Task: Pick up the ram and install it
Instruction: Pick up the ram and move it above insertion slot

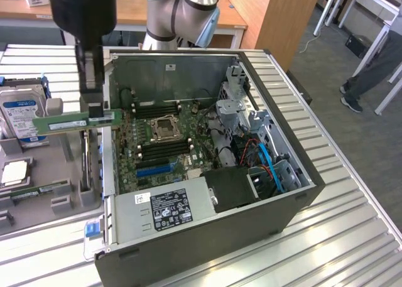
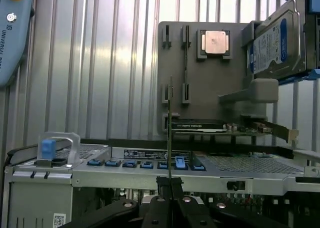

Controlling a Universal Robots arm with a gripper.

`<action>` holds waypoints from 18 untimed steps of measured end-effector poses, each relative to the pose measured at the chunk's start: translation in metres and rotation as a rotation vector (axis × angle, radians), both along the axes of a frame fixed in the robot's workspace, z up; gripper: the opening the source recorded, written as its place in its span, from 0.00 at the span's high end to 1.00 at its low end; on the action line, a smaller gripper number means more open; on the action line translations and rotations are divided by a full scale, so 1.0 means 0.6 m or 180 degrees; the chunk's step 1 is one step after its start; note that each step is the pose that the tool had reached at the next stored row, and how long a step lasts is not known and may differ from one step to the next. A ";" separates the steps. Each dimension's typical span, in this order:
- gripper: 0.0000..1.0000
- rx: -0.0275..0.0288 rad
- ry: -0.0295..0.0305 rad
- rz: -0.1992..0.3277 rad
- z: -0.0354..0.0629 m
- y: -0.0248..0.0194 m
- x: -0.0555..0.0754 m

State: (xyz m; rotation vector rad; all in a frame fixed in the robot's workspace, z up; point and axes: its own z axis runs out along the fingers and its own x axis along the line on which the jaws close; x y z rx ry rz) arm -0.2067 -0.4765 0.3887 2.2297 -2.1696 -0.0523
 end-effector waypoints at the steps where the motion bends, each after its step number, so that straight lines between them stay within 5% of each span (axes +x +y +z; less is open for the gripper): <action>1: 0.89 0.0000 0.0000 0.0000 0.000 0.0000 0.005; 18: 0.89 0.0000 0.0003 0.0000 0.000 -0.0001 0.103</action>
